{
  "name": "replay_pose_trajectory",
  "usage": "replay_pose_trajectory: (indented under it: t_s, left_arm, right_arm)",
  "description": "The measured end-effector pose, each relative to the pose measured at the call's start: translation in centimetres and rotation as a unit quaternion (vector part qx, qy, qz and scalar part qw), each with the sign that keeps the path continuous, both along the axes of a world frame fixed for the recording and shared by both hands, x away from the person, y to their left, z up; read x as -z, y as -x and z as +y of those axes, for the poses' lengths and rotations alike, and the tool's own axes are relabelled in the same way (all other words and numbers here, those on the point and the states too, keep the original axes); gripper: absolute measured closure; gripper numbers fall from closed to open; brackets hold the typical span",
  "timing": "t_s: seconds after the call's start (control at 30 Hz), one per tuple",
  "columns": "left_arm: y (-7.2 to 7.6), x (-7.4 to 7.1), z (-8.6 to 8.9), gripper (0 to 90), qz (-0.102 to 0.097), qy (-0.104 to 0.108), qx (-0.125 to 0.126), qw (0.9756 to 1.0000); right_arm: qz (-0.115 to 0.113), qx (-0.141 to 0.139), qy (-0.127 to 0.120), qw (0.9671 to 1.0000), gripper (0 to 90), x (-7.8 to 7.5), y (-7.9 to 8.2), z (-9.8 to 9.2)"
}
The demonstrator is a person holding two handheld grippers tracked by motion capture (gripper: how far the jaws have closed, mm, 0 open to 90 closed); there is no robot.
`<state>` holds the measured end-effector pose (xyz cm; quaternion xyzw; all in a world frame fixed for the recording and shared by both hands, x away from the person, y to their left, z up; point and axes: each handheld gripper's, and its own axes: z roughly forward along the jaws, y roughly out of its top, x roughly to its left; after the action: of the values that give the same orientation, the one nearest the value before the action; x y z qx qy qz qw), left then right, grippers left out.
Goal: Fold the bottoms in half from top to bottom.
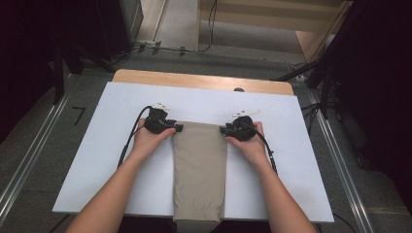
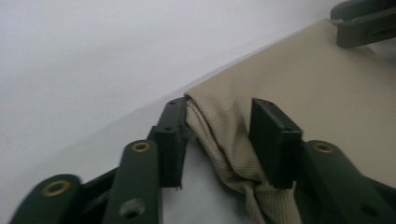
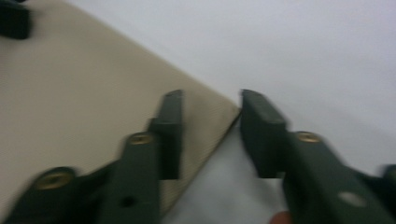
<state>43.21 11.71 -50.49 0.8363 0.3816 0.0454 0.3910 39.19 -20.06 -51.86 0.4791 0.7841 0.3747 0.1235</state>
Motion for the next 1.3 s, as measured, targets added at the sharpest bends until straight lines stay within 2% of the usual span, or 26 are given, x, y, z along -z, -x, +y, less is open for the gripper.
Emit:
replay_pose_trajectory:
  t_s: [0.1,0.17,0.23,0.33,0.47,0.53,0.8,0.93,0.97,1.0,1.03,1.07,1.1,1.17,1.23,1.3]
  left_arm:
    - [-0.1,0.0,0.0,77.2,0.005,-0.004,0.011,0.9999]
    - [-0.1,-0.2,0.0,86.2,-0.002,-0.007,0.015,0.9999]
    - [-0.2,-0.6,-0.3,87.5,-0.016,-0.01,0.016,0.9997]
    - [-0.9,-2.0,-0.4,87.9,-0.026,0.0,0.018,0.9995]
    - [-2.3,-4.1,-0.5,88.0,-0.049,0.012,0.01,0.9987]
    - [-3.1,-5.0,-0.5,87.9,-0.063,0.023,0.005,0.9978]
    - [-6.1,-7.8,-0.9,88.0,-0.097,0.038,-0.021,0.9944]
    - [-7.5,-8.8,-1.1,87.4,-0.109,0.047,-0.038,0.9922]
    - [-7.6,-8.9,-1.2,78.8,-0.118,0.048,-0.05,0.9906]
    - [-7.8,-9.0,-1.1,63.4,-0.124,0.049,-0.067,0.9888]
    - [-7.8,-9.0,-0.8,57.2,-0.121,0.061,-0.065,0.9886]
    - [-7.8,-9.2,-0.5,54.4,-0.119,0.069,-0.069,0.9881]
    - [-7.7,-9.2,-0.3,43.6,-0.116,0.071,-0.076,0.9878]
    - [-7.5,-8.9,0.2,24.3,-0.095,0.082,-0.068,0.9897]
    - [-6.9,-8.4,0.6,16.3,-0.084,0.09,-0.054,0.991]
    - [-6.0,-8.0,0.9,13.7,-0.077,0.11,-0.039,0.9901]
  right_arm:
    - [0.011,-0.019,-0.006,0.9997,82.0,-0.1,0.1,0.3]
    - [0.007,-0.022,0.008,0.9997,85.1,-0.4,0.2,0.5]
    - [0.001,-0.024,0.012,0.9996,86.3,-0.7,0.1,0.5]
    - [-0.01,-0.018,-0.005,0.9998,86.7,-1.6,-0.4,0.2]
    - [-0.038,-0.009,0.008,0.9992,86.7,-3.6,-1.4,0.1]
    - [-0.052,-0.002,0.005,0.9986,86.7,-4.8,-2.1,-0.1]
    - [-0.098,0.022,0.006,0.9949,87.2,-8.8,-4.8,-0.4]
    - [-0.1,0.041,-0.003,0.9941,84.5,-9.9,-6.2,-0.4]
    - [-0.099,0.058,-0.009,0.9933,65.3,-10.0,-6.7,-0.6]
    - [-0.094,0.067,-0.007,0.9932,45.6,-10.1,-7.1,-0.6]
    - [-0.079,0.07,-0.009,0.9943,36.4,-10.2,-7.5,-0.8]
    - [-0.074,0.063,-0.016,0.9951,36.2,-10.3,-7.6,-1.1]
    - [-0.078,0.056,-0.02,0.9951,33.6,-10.6,-7.3,-1.3]
    - [-0.088,0.06,-0.019,0.9941,28.8,-10.8,-6.6,-1.7]
    - [-0.09,0.052,-0.028,0.9942,26.0,-10.8,-5.7,-1.9]
    - [-0.094,0.037,-0.031,0.9944,22.8,-10.5,-4.5,-1.8]
